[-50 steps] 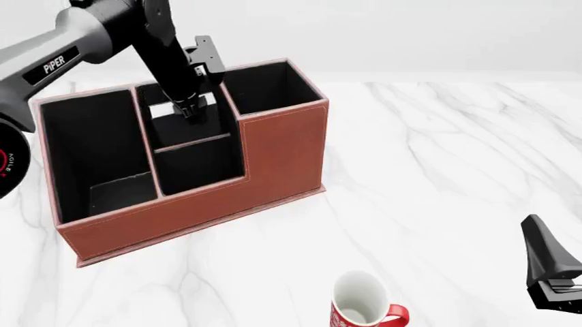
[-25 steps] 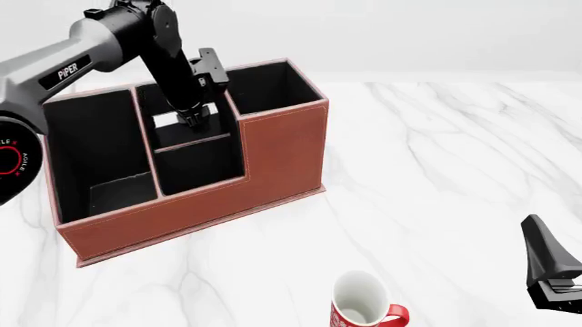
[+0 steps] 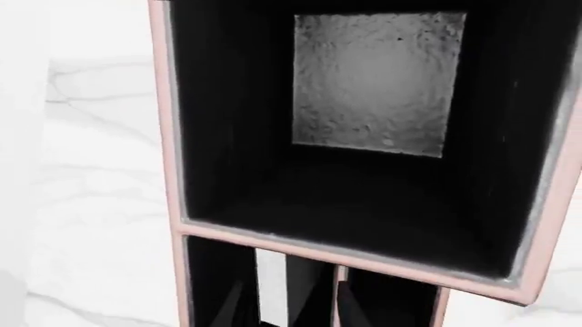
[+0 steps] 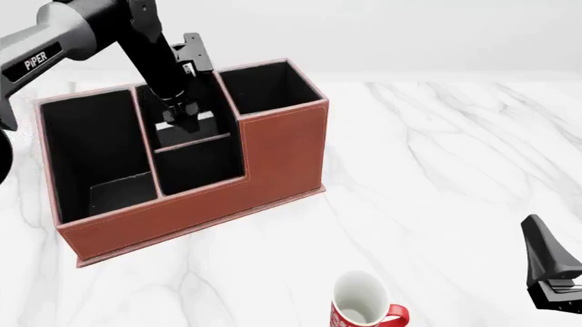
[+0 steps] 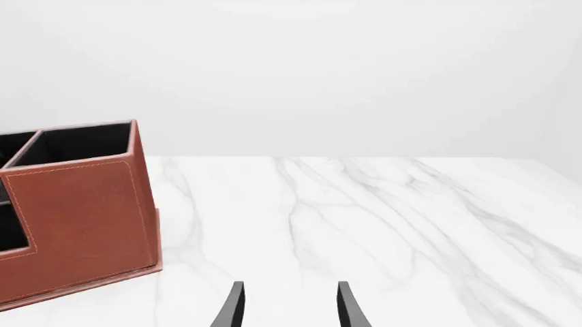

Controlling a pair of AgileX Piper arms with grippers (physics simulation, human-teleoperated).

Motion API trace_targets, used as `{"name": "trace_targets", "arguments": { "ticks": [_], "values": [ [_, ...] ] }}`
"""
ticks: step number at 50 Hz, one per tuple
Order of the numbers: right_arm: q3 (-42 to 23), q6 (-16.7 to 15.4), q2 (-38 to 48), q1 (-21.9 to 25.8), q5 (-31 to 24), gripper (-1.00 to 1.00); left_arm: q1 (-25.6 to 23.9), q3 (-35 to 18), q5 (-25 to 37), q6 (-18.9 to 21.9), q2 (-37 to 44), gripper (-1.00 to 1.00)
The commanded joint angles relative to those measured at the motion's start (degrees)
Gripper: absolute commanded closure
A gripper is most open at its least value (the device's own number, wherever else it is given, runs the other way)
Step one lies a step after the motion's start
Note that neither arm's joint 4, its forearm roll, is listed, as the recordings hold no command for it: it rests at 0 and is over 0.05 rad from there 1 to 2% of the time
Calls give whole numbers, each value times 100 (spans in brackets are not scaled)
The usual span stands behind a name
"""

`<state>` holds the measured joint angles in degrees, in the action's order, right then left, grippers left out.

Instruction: Pick up the book and place it in the front compartment of the caddy.

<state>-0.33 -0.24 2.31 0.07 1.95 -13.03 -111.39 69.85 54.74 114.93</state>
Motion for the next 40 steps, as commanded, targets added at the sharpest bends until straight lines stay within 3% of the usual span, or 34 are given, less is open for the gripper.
{"name": "trace_targets", "arguments": {
  "ticks": [1, 28, 40],
  "values": [
    [3, 3, -63, 0, -59, -100, 109, 247, 5, 258, -412, -100],
    [9, 4, 54, 0, 63, -100, 287, 1233, 1, 803, -1753, -100],
    [8, 5, 89, 0, 98, -100, 322, 2401, -412, 1085, -2817, -100]
  ]
}}
